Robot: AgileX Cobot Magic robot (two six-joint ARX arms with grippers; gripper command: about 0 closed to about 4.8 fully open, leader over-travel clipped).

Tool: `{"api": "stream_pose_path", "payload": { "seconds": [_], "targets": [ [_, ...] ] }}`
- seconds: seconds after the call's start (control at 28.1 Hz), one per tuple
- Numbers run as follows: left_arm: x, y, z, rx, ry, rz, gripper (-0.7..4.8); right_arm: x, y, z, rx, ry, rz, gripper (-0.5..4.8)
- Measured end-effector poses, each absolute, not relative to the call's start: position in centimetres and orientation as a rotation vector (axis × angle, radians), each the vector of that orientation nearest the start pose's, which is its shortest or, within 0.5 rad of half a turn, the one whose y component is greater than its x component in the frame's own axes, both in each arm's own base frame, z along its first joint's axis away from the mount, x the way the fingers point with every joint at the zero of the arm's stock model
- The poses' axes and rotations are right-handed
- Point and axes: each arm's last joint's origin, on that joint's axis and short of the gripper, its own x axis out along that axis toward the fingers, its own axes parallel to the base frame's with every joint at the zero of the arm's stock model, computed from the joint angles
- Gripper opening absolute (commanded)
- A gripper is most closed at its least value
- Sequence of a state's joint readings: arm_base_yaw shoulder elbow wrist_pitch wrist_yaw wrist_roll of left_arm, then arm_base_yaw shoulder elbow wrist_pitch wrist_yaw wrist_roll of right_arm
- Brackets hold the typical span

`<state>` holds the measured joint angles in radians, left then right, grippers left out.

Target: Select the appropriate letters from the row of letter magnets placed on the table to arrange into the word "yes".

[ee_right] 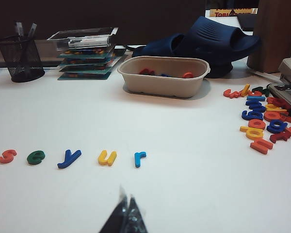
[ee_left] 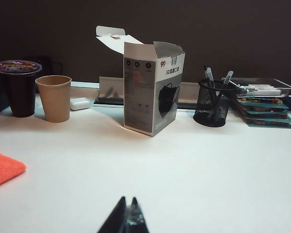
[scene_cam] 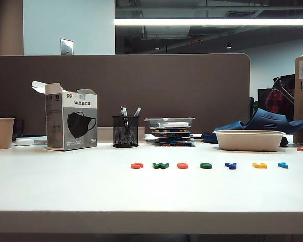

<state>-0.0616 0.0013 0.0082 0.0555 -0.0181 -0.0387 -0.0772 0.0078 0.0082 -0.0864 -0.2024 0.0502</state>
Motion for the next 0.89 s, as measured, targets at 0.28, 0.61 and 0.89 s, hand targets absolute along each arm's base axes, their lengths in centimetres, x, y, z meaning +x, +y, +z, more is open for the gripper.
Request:
{"api": "stream_pose_path", "payload": {
  "seconds": [0.28,0.61,0.89],
  "targets": [
    [8.9,-0.7,20.2,-0.164,-0.106,-0.119,-0.05,9.7,-0.2,15.7,0.062,0.088,0.123,-0.01],
    [4.9,-0.7,27.4,-0.172,-0.021,-0.193,-0.05,9.7,-0.2,15.7,0.062,0.089,0.123,-0.01],
    [3.1,-0.9,33.6,-0.178,0.086,-0.286,-0.05,9.7,-0.2,15.7,0.062,0.088,0.123,-0.01]
  ]
}}
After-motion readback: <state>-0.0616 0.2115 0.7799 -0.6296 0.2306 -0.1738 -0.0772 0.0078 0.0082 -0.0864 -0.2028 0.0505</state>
